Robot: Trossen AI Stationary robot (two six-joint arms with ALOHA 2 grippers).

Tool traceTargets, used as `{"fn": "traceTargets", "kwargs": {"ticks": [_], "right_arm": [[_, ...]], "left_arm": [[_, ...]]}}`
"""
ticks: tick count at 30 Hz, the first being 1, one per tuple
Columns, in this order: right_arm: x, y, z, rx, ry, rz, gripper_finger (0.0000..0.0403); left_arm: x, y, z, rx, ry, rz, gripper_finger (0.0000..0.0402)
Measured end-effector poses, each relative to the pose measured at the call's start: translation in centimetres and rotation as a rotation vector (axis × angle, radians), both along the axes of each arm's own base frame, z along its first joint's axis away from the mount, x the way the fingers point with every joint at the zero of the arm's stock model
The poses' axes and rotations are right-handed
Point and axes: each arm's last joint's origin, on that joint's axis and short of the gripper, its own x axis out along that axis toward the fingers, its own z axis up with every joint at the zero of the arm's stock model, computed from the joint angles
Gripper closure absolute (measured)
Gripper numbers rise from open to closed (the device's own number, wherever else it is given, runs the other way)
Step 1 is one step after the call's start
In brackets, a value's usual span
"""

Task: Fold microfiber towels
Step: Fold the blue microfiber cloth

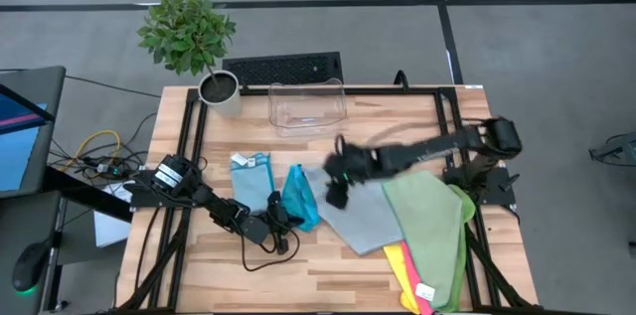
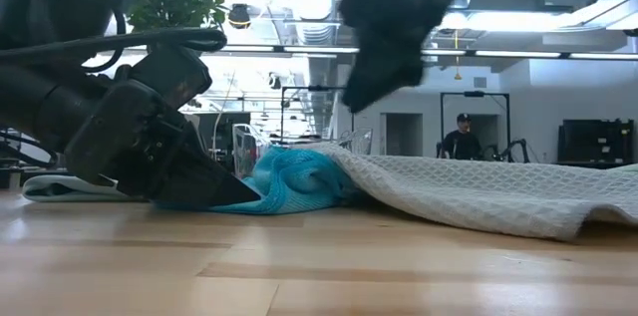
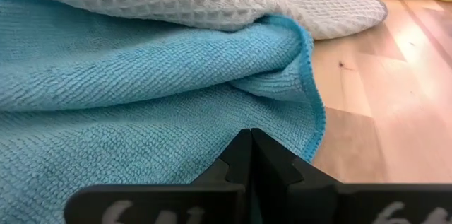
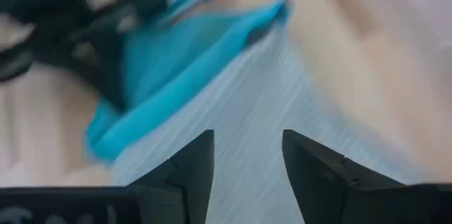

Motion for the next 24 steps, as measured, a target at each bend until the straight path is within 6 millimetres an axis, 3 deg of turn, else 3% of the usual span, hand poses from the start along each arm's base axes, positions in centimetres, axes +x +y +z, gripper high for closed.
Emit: {"fn": "traceTargets", "kwargs": {"ticks": [6,9,12,18,24], "right_arm": [[-4.2,6.4,-4.9,-0.034,0.061,-0.111,0.0228],[-5.8,7.3,-6.9,-0.047,0.196,-0.186,0.0237],[-8.3,6.9,-7.2,-0.126,0.393,-0.301,0.0251],[-13.4,5.8,-4.4,-0.38,0.622,-0.505,0.0274],[-16.1,5.8,0.9,-0.348,0.379,-0.718,0.028]], "left_arm": [[0.0,0.0,0.1,0.0,-0.006,-0.005,0.0402],[0.0,0.0,0.1,-0.001,-0.008,-0.005,0.0401],[0.1,-0.1,0.1,-0.005,-0.009,-0.01,0.0401],[0.2,-0.3,0.2,-0.009,-0.007,-0.025,0.0401],[0.2,-0.6,0.2,-0.011,-0.009,-0.04,0.0401]]}}
